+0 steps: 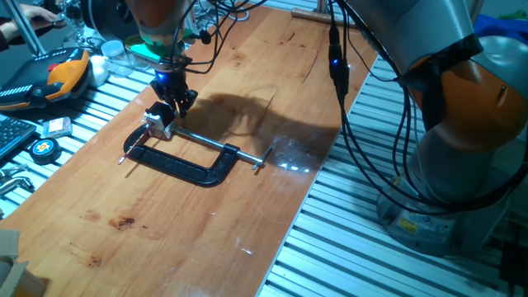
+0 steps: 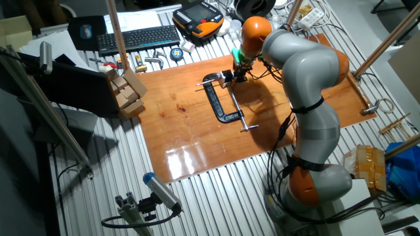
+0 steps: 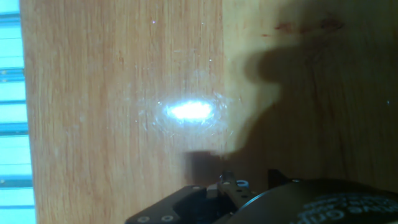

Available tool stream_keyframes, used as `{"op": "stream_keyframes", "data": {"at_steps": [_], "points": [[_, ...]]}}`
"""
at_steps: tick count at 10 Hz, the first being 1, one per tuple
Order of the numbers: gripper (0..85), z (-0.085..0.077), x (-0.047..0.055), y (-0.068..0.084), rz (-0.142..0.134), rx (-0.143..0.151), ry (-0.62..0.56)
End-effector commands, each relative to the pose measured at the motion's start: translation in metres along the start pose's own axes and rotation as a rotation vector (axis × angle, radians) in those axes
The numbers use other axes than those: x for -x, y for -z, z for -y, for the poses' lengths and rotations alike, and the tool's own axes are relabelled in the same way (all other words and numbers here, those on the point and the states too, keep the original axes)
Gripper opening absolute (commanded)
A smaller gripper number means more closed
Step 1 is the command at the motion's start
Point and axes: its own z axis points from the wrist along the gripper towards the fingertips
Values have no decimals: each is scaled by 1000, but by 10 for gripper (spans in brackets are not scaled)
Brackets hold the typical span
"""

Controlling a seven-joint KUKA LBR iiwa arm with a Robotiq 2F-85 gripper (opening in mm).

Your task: Sharpen the pencil with a pencil sharpener

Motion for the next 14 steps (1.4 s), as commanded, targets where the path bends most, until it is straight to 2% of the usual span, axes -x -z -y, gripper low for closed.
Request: {"op": "stream_keyframes", "data": {"at_steps": [1,2,3,5,12,13,14], "points": [[340,1,0,0,2,0,0],[340,2,0,-1,0,0,0],[170,3,0,-1,-3,0,0],[170,4,0,-1,-11,0,4],[170,6,-1,7,-9,-5,7],[0,8,-1,6,-5,-2,9],[0,10,0,6,-12,0,10]]}}
